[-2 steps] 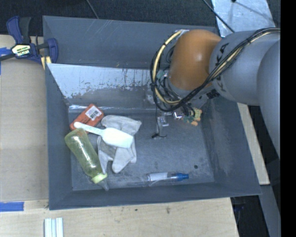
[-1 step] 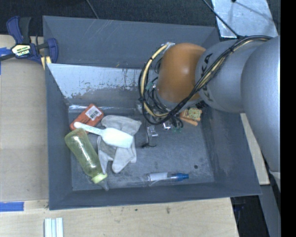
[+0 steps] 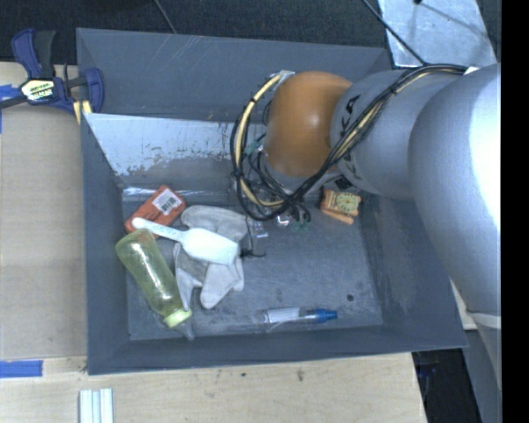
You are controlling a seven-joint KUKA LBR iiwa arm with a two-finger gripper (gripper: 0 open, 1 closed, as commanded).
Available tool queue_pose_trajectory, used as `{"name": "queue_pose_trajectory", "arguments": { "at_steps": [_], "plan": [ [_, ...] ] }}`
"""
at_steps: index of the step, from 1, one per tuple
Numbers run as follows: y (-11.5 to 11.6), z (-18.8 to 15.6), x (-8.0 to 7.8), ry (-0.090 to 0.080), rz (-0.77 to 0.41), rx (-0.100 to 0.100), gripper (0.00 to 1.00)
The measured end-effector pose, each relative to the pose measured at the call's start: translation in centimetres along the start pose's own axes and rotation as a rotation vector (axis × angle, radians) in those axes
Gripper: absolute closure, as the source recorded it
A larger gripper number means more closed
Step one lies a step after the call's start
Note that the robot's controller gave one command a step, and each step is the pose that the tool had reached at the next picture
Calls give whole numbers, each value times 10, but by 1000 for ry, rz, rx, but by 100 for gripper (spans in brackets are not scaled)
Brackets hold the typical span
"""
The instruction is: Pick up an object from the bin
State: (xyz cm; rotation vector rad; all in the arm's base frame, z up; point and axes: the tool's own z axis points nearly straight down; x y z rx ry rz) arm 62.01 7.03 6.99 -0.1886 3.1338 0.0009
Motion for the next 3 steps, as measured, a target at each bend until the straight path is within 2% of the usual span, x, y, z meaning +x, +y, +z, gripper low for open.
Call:
{"name": "queue_pose_trajectory", "arguments": {
  "at_steps": [1,2,3],
  "plan": [
    [48,-10,4,1,-122,1,100],
    [48,-10,4,1,-122,1,100],
    [49,-182,8,-7,-215,1,100]
  ]
}}
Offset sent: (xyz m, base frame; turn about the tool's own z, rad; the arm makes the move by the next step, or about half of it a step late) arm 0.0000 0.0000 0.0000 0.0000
